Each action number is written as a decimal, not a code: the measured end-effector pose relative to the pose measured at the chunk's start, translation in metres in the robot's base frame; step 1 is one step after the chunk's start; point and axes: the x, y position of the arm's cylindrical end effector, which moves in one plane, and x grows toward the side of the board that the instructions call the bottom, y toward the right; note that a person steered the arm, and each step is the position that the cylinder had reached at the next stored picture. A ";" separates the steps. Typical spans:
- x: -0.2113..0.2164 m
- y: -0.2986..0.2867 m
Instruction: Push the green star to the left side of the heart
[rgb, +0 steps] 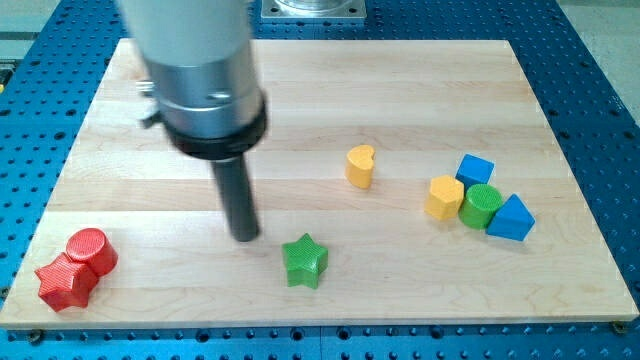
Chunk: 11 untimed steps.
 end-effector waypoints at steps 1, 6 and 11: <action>0.001 0.060; 0.065 0.011; -0.099 0.051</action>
